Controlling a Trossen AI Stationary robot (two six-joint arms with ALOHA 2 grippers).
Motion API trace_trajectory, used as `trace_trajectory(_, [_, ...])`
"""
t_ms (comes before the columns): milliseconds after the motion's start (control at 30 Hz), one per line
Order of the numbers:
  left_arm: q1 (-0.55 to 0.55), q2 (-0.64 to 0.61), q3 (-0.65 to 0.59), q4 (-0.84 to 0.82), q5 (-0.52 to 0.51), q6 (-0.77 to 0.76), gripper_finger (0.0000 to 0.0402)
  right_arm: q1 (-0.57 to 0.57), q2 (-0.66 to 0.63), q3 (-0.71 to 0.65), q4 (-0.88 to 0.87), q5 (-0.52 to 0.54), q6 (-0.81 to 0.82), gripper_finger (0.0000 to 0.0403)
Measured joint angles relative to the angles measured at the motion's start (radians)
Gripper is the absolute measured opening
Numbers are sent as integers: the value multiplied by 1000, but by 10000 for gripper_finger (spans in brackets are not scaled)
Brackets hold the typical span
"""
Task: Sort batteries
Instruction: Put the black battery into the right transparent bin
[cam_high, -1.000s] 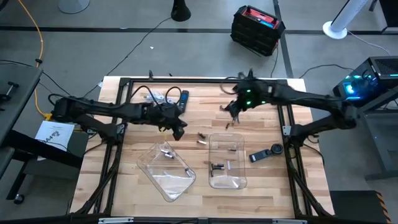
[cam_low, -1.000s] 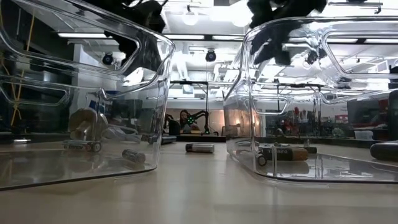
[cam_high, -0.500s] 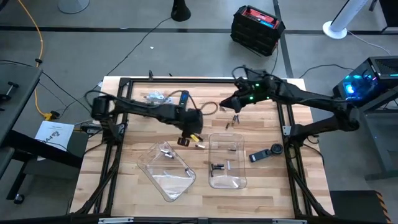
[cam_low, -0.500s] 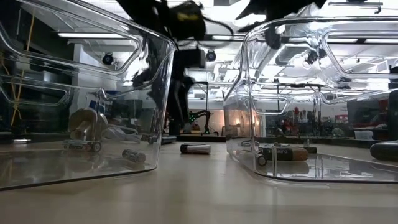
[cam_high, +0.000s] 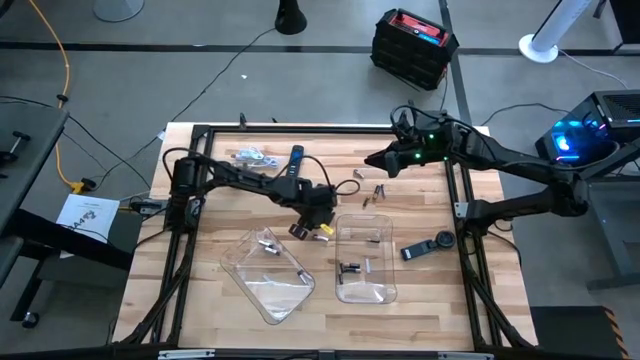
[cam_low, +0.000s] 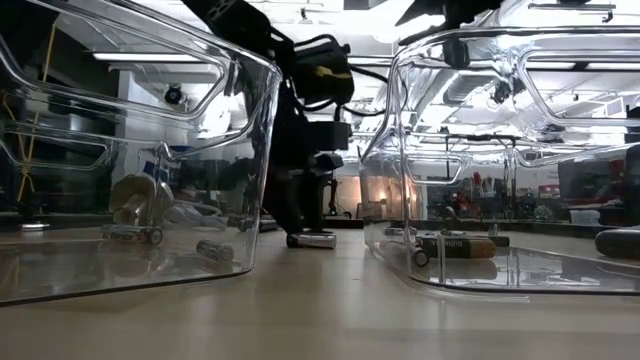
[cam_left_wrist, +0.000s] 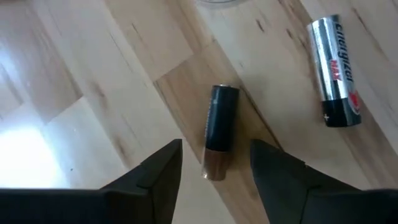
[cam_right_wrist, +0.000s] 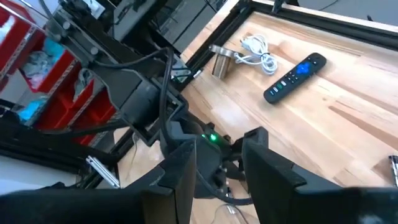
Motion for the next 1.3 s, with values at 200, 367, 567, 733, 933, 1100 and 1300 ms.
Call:
trace_trajectory(200, [23, 27, 3, -24, 104, -58, 109, 0, 0, 0, -7, 0, 0, 126])
trace_trajectory(367, [31, 19, 0, -29, 115, -171, 29, 0, -1, 0, -9, -2, 0, 126])
trace_trajectory(567, [93, -27, -7, -100, 98, -232, 29, -3, -55, 0, -7, -8, -24, 126])
trace_trajectory(733, [147, -120, -6, -64, 97, -277, 29, -3, -140, 0, -2, 30, -20, 126])
trace_trajectory(933, [109, -219, -5, 63, 130, -267, 29, -2, -207, 0, -25, 101, -19, 126])
trace_trajectory(1100, [-13, -237, -3, 208, 153, -209, 29, -3, -208, 0, -41, 142, -20, 126])
trace_trajectory(1300, [-97, -169, -4, 338, 28, -185, 40, -3, -193, 0, -40, 142, -19, 126])
